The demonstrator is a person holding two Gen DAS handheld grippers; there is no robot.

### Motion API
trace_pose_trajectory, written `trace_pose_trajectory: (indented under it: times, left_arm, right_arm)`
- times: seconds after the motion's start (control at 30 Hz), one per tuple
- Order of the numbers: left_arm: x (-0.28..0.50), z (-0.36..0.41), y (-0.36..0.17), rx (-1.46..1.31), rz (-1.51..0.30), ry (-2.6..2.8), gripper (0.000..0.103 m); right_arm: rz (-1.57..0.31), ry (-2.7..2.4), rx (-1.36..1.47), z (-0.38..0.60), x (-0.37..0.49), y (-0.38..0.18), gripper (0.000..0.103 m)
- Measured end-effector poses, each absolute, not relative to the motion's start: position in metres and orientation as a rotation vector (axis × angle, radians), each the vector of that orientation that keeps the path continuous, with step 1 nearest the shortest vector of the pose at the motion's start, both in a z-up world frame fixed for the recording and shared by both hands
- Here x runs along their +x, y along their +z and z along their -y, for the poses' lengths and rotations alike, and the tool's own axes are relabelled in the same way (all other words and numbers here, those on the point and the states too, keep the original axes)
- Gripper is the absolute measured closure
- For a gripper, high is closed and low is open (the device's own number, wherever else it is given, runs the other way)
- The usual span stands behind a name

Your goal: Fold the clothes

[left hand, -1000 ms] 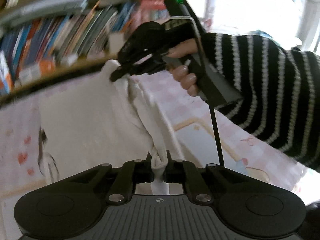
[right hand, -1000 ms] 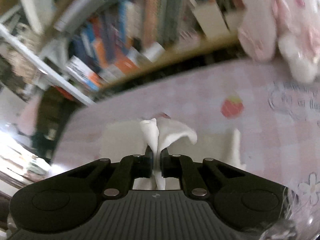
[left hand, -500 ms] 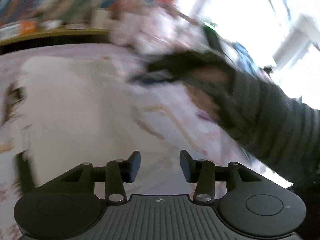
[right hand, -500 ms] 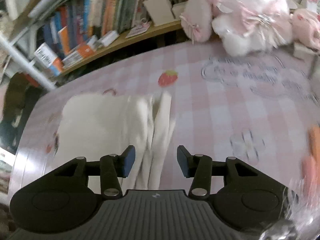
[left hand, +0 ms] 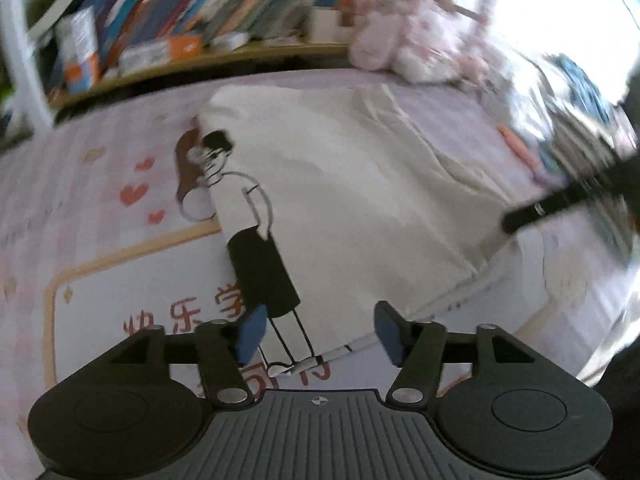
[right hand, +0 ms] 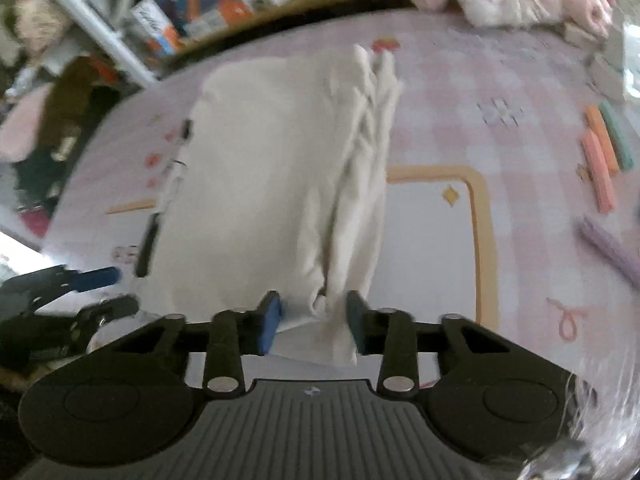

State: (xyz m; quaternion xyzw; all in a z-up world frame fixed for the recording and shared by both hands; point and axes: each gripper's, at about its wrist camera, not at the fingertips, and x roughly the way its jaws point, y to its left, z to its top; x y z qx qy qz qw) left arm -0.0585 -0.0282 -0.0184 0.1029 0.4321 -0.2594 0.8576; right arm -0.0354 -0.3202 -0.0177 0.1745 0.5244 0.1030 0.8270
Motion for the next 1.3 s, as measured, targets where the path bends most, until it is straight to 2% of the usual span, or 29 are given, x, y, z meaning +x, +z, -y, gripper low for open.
trace_pose_trajectory:
  times: [0.1,0.3,0.4,0.53,0.63,0.7,0.8,0.83,0.87,0.93,1.03,1.17,1.3]
  left_arm:
    - [-0.067,0.033,-0.024,0.306,-0.87,-0.572,0.039]
    - [-0.081,0.038,-0.034,0.475,-0.768,-0.567,0.041]
    - [-0.086,0.034,-0.037,0.543,-0.732,-0.577,0.051]
    - [-0.083,0.024,-0.046,0.568,-0.744,-0.577,0.058]
    - [-0.079,0.017,-0.047,0.537,-0.755,-0.598,0.058]
    - [-0.078,0.014,-0.047,0.535,-0.752,-0.612,0.059]
    - [-0.076,0.011,-0.05,0.524,-0.758,-0.644,0.07]
    - [-0.076,0.01,-0.05,0.521,-0.757,-0.657,0.084]
    - [-0.076,0.011,-0.05,0.52,-0.755,-0.667,0.094]
    - [-0.081,0.007,-0.036,0.494,-0.702,-0.672,0.098]
    - [-0.087,-0.008,-0.003,0.383,-0.616,-0.703,0.098]
    - [-0.076,-0.016,-0.031,0.392,-0.752,-0.722,0.098]
    - [-0.073,-0.015,-0.044,0.412,-0.806,-0.749,0.094]
  right_arm:
    - [-1.066,0.205,0.474,0.323,-0.036,-0.007,0.095]
    - [-0.904,0.228,0.571,0.313,-0.041,0.053,0.095]
    - [-0.878,0.206,0.588,0.31,-0.053,0.068,0.095]
    - [-0.996,0.033,0.581,0.315,-0.07,0.018,0.095]
    - [-1.102,-0.045,0.619,0.315,-0.078,-0.03,0.092]
    - [-1.091,-0.067,0.603,0.312,-0.084,-0.036,0.085]
    - [-1.062,-0.08,0.596,0.31,-0.088,-0.03,0.085]
    - [-1.06,-0.081,0.593,0.309,-0.088,-0.03,0.085]
    - [-1.059,-0.082,0.59,0.308,-0.088,-0.031,0.091]
    - [-1.059,-0.087,0.593,0.306,-0.088,-0.033,0.094]
    - [-1.072,-0.091,0.62,0.306,-0.09,-0.039,0.094]
    - [-1.077,-0.086,0.634,0.305,-0.09,-0.042,0.094]
    - [-1.086,-0.086,0.59,0.3,-0.086,-0.039,0.094]
